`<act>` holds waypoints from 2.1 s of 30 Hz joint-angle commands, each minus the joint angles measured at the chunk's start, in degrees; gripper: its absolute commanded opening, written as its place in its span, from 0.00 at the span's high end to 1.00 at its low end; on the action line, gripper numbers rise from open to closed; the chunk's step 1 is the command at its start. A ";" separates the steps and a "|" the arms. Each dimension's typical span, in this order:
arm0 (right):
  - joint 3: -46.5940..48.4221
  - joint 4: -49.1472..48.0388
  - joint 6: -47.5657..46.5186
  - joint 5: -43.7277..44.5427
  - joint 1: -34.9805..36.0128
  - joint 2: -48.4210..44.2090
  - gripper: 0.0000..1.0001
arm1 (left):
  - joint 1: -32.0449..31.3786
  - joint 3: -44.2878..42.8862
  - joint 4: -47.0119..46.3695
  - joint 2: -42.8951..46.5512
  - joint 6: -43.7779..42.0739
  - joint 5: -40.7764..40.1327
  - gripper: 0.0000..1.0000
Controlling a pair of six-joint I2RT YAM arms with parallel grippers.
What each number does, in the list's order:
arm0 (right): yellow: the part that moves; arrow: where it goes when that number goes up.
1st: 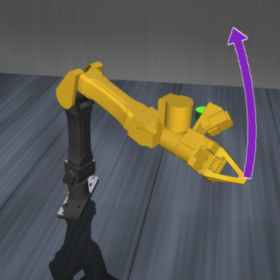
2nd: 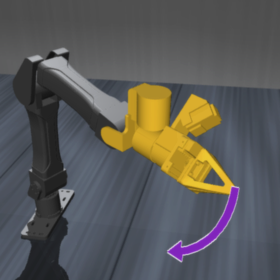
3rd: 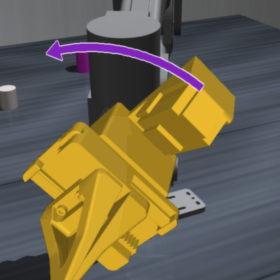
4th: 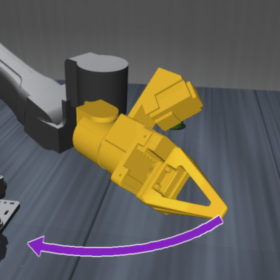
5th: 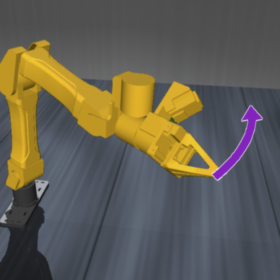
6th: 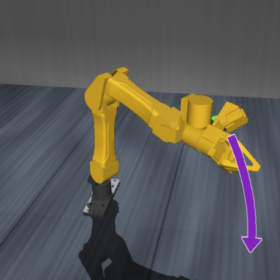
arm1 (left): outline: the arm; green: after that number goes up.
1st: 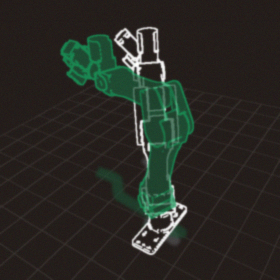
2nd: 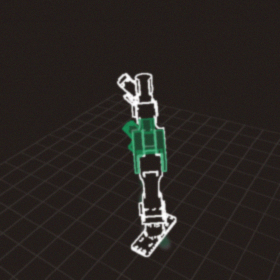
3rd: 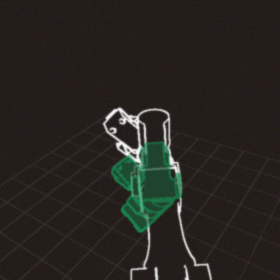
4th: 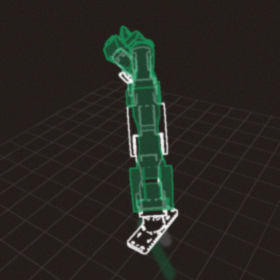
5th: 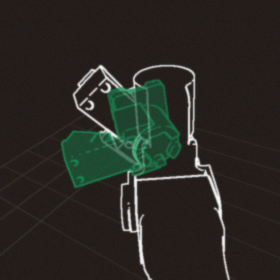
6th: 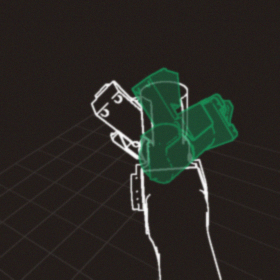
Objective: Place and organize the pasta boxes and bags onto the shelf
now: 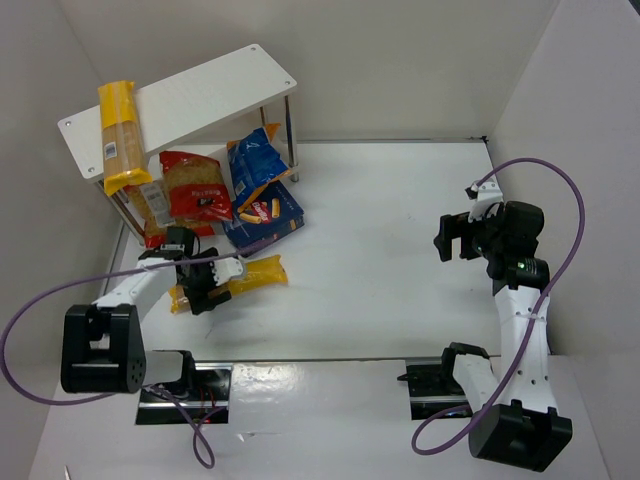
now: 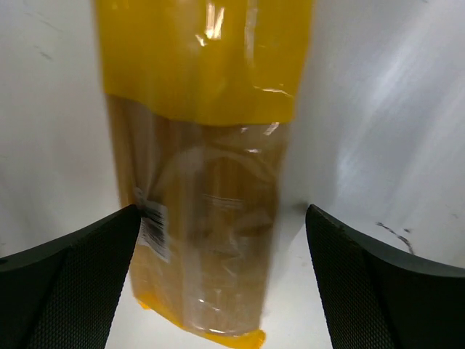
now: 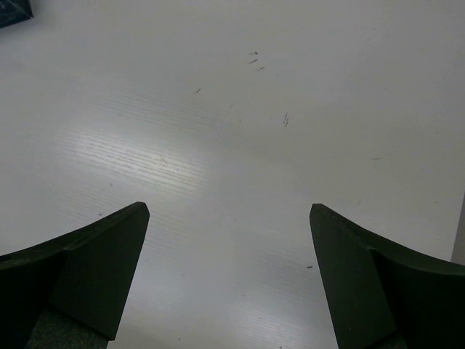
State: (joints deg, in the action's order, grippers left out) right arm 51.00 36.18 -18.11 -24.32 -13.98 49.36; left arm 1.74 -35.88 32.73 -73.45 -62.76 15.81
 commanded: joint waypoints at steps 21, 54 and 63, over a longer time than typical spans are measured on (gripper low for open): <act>1.47 -0.06 -0.70 -0.56 -0.44 0.03 0.00 | 2.92 -3.32 0.23 -8.02 -0.78 2.12 0.00; 4.37 6.44 -14.05 -11.02 24.67 7.49 0.00 | -10.79 -6.57 -4.69 -0.55 18.99 11.26 1.00; 5.60 1.27 -22.93 -14.96 39.72 18.04 0.00 | -10.79 -6.57 -7.15 -1.08 20.22 14.41 1.00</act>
State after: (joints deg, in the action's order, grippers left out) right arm 54.30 41.25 -36.05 -35.46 23.33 67.11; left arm -8.80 -41.85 29.28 -74.91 -43.24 24.95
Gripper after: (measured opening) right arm 0.999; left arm 0.393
